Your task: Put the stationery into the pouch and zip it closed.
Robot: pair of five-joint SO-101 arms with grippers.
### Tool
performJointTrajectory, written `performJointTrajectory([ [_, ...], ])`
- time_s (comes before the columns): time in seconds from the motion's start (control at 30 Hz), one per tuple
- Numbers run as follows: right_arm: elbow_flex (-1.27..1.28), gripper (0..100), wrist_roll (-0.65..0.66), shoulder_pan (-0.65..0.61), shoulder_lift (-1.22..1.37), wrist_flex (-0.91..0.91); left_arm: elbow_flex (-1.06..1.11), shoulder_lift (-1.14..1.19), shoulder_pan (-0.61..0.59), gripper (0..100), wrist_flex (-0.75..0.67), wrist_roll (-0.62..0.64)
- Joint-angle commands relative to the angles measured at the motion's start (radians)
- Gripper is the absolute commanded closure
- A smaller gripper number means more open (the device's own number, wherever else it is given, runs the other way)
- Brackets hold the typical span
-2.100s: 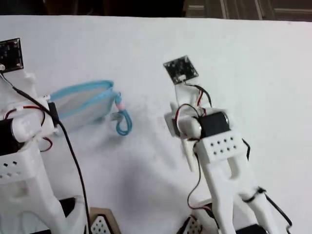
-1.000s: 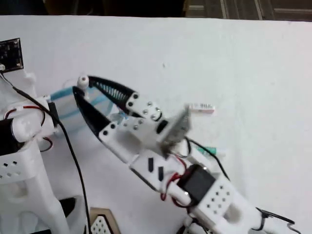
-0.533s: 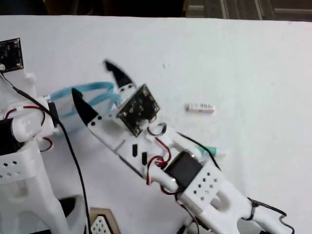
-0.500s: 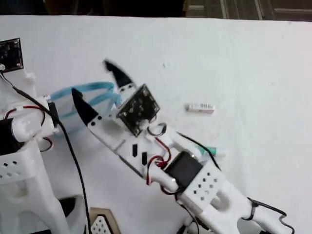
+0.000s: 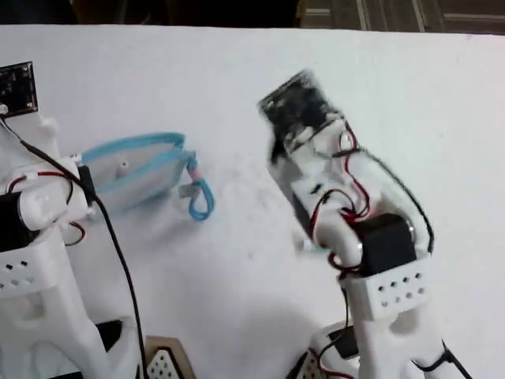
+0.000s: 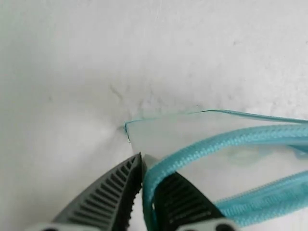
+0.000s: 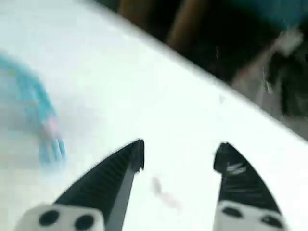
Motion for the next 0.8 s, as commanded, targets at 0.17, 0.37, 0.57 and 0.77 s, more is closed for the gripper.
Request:
performJointTrajectory([
  [0.17,0.347,80.0,0.591,0.150,0.001,0.197,-0.005,-0.021,0.007,98,-0.026,-0.008],
  [0.37,0.603,80.0,0.620,0.148,0.001,0.018,-0.005,-0.021,0.007,98,-0.026,-0.006],
  [0.57,0.689,80.0,0.621,0.148,0.001,-0.076,-0.005,-0.021,0.007,98,-0.026,-0.006],
  [0.77,0.706,80.0,0.621,0.153,0.096,-0.110,-0.005,-0.021,0.007,98,-0.026,-0.006],
])
